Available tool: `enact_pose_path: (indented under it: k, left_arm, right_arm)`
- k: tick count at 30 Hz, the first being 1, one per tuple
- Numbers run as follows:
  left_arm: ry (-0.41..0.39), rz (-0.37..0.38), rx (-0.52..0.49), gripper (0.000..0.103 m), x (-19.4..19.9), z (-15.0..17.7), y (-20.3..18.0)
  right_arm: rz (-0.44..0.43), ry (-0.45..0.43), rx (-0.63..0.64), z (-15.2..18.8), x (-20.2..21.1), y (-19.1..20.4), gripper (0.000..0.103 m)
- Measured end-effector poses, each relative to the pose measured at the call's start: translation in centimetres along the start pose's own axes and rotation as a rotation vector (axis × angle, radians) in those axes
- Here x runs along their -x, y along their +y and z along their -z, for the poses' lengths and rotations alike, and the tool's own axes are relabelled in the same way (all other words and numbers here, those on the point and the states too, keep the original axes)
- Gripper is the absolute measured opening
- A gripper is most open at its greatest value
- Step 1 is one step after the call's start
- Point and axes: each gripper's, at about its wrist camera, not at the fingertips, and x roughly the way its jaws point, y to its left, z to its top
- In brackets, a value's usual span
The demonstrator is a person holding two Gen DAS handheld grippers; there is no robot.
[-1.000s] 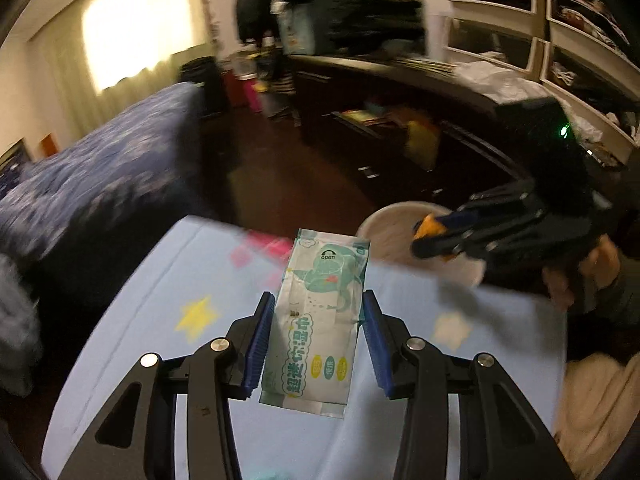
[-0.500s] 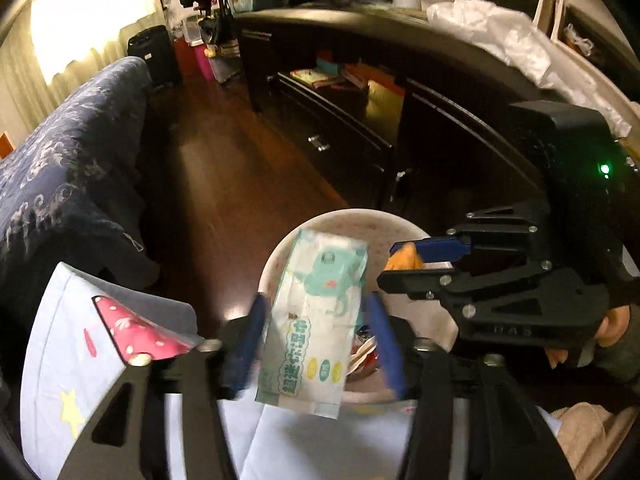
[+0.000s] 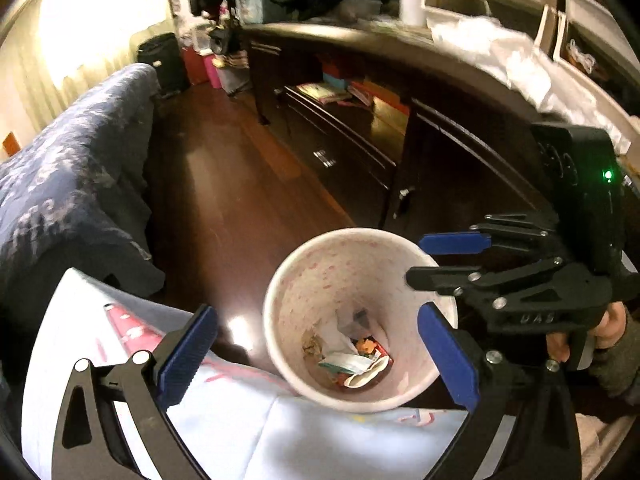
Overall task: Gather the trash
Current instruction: 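Carry wipes pack and bear over the bin and open both tools, then move both tools back toward the candy stick and teal comb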
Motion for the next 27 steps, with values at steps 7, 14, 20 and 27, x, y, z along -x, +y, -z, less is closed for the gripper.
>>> enact_pose_path:
  k: [7,14,20,27]
  left_arm:
    - [-0.079,-0.160,0.083,0.099,9.4,4.9,4.0]
    - [-0.051,-0.431,0.237,0.099,19.5,14.9,10.4]
    - [0.070,-0.484,0.224,0.099,20.0,22.1,10.6]
    - [0.123,-0.488,0.208,0.099,18.0,25.6,8.9]
  right_arm:
    - [-0.064,-0.073,0.111,0.0,3.8,5.2,0.064]
    - [-0.155,-0.077,0.251,1.0,5.1,12.1,0.068]
    - [-0.211,-0.034,0.322,1.9,4.0,16.8,0.071]
    - [-0.249,0.011,0.378,2.6,2.7,20.3,0.071]
